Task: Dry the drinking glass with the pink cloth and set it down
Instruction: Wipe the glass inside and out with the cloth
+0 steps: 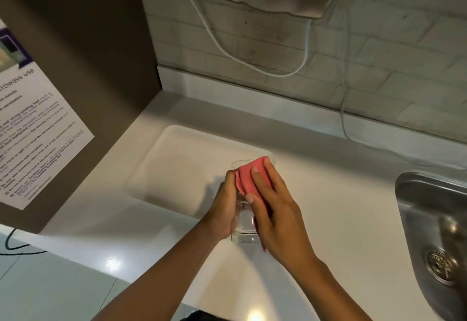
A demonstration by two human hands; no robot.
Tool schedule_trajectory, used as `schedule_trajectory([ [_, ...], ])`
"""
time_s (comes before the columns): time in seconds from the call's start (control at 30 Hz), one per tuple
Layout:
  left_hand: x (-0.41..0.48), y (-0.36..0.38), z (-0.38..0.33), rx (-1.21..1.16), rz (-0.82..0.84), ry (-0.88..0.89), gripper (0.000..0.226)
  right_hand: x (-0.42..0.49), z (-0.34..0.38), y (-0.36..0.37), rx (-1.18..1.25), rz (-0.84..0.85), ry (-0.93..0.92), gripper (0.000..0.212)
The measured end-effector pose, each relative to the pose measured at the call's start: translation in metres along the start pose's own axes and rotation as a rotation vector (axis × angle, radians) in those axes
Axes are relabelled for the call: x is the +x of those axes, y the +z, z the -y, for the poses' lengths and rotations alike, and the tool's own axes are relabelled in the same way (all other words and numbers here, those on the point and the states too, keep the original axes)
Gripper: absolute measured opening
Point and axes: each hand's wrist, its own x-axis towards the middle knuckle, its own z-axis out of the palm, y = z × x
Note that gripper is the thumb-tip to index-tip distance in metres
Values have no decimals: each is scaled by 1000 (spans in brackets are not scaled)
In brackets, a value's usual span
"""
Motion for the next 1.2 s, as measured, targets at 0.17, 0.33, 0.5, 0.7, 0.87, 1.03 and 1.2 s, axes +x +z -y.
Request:
schedule_trajectory([
  [0.17, -7, 2, 0, 31, -9, 11, 52, 9, 5, -5, -11, -45, 75, 51],
  [0.33, -5, -7, -14, -41, -123, 1, 59, -2, 10, 2, -72, 71, 59, 50],
  [0.5, -11, -5, -14, -6, -81, -1, 62, 21, 17, -5, -3, 7, 107, 50],
  [0.7, -8, -12, -29, -32, -113, 29, 59, 6, 23, 3, -119, 97, 43, 51],
  [0.87, -14, -5, -32, -34, -95, -28, 80, 32, 32, -7, -48, 58, 111, 51],
  [1.03, -17, -12, -38, 10, -118, 18, 59, 6, 30, 1, -222, 120, 7, 57],
  [1.2, -38, -7, -31, 42, -113, -28, 76, 9, 24, 2, -95, 114, 96, 58],
])
